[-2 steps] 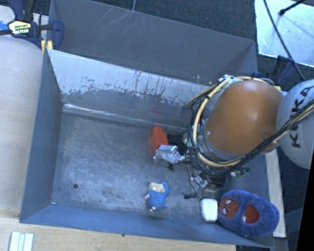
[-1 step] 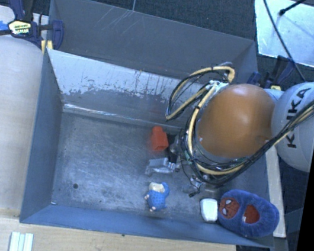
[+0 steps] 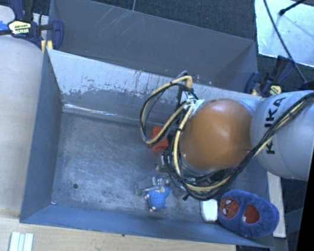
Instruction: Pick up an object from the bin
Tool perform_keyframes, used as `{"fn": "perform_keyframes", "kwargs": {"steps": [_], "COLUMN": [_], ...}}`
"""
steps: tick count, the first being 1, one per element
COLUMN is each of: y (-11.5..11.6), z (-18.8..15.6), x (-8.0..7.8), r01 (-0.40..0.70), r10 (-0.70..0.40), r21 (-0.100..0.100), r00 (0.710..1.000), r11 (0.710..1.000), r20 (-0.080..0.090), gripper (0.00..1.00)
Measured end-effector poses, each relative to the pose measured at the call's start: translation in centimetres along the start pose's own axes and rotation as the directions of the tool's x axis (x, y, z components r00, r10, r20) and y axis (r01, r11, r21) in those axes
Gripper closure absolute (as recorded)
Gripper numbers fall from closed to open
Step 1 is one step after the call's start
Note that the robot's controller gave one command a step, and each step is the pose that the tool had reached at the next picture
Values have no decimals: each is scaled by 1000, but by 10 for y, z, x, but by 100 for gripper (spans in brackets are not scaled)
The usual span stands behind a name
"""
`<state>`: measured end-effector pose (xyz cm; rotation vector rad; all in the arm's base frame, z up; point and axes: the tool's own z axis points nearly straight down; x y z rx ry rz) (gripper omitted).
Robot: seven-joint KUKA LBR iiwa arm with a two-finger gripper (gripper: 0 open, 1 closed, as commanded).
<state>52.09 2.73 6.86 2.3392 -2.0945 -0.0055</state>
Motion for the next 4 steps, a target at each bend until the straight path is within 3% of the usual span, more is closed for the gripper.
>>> {"fn": "perform_keyframes", "kwargs": {"steps": [1,2,4], "y": [0,0,0], "z": [0,0,-31], "x": [0,0,0], "r01": [-3,-3,-6], "r10": [3,3,6], "r21": [-1,-3,7], "r00": [1000,1000,1000], "r11": [1000,1000,1000], "r20": [1,1,1], "gripper": [0,100,100]}}
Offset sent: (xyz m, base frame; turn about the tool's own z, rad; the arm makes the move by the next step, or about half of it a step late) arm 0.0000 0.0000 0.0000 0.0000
